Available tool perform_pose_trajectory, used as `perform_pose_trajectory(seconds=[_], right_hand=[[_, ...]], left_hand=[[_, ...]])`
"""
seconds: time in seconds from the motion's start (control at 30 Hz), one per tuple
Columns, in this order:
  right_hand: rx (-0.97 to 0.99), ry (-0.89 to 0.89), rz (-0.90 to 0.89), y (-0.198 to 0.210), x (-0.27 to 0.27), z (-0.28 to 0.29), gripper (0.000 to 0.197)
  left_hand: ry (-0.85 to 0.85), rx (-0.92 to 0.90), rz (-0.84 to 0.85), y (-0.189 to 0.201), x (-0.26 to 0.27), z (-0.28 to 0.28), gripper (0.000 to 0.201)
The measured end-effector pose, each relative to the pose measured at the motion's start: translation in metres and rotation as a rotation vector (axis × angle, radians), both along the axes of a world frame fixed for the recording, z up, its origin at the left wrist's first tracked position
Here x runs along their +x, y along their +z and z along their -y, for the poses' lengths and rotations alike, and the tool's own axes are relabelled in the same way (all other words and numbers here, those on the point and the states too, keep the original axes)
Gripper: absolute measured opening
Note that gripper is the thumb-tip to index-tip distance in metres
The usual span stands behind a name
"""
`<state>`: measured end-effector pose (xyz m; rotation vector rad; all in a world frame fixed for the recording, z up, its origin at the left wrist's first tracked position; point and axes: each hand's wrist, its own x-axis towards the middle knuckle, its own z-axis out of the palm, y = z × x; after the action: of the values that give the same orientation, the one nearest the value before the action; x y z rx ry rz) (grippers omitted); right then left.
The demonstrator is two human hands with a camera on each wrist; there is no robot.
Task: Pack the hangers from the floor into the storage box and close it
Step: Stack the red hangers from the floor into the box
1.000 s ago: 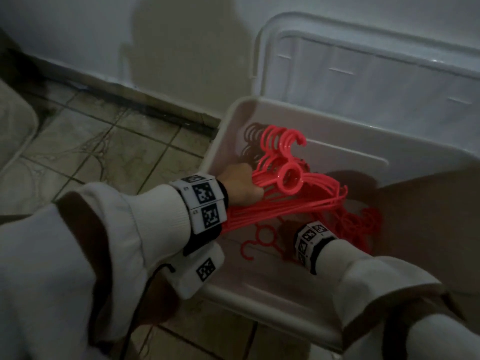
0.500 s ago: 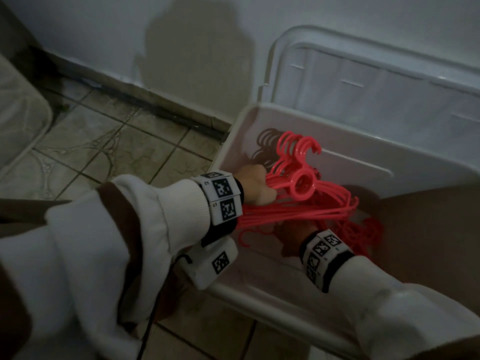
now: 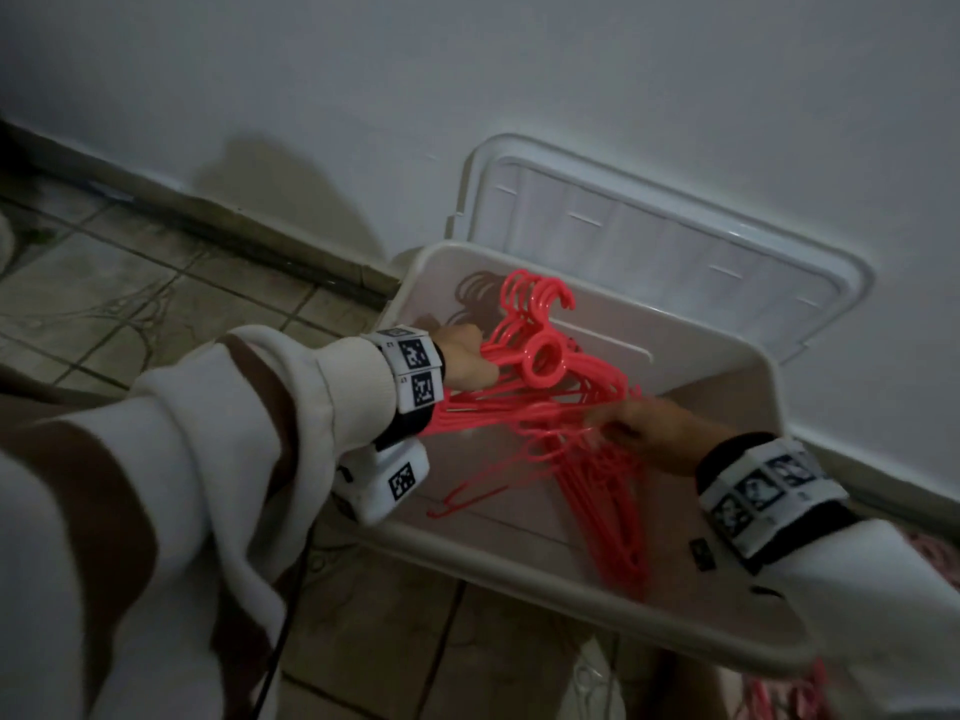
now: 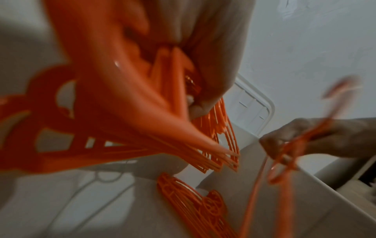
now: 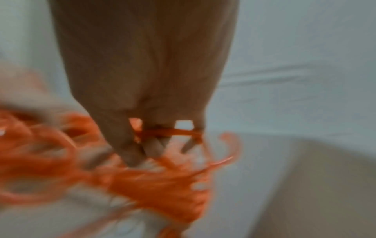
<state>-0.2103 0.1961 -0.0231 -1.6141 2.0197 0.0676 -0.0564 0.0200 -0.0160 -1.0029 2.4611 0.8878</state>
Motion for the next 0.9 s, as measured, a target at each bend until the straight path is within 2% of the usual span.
perform_pose_trajectory(seconds=[0.07, 0.13, 0.23, 0.33, 0.4, 0.5, 0.53, 0.63, 0.7, 0.77, 0.9], right_hand=[[-0.037, -0.086, 0.097, 0.021, -0.015, -0.014, 0.024], [-0.045, -0.148, 0.262, 0.035, -0.021, -0.020, 0.037], [-0.109, -0.200, 0.353, 0.043, -0.026, -0.019, 0.045], [-0.223, -0.169, 0.303, 0.038, -0.026, -0.012, 0.038], [-0.390, -0.212, 0.237, 0.031, -0.024, -0.008, 0.028], [-0.591, -0.351, 0.160, 0.031, -0.020, -0.005, 0.039], [-0.586, -0.357, 0.138, 0.031, -0.018, -0.003, 0.047], [-0.452, -0.395, 0.087, 0.028, -0.013, 0.002, 0.083], [-0.386, -0.398, 0.081, 0.023, -0.010, 0.005, 0.096], [-0.343, -0.404, 0.089, 0.018, -0.006, 0.007, 0.093], [-0.188, -0.472, 0.039, 0.009, -0.006, 0.008, 0.064]], left_hand=[[-0.025, -0.011, -0.016, 0.007, 0.001, -0.003, 0.020], [-0.041, -0.030, -0.047, 0.014, 0.003, -0.007, 0.013], [-0.080, -0.010, -0.109, 0.021, 0.006, -0.013, 0.018], [-0.101, 0.070, -0.154, 0.024, 0.009, -0.020, 0.018], [-0.095, 0.108, -0.187, 0.023, 0.010, -0.023, 0.020], [-0.059, 0.140, -0.209, 0.021, 0.012, -0.022, 0.011], [-0.043, 0.163, -0.221, 0.022, 0.014, -0.021, 0.006], [-0.009, 0.244, -0.258, 0.020, 0.017, -0.020, 0.022], [-0.015, 0.301, -0.266, 0.019, 0.018, -0.021, 0.019], [-0.011, 0.332, -0.268, 0.019, 0.019, -0.022, 0.007], [-0.002, 0.345, -0.296, 0.020, 0.019, -0.021, 0.027]])
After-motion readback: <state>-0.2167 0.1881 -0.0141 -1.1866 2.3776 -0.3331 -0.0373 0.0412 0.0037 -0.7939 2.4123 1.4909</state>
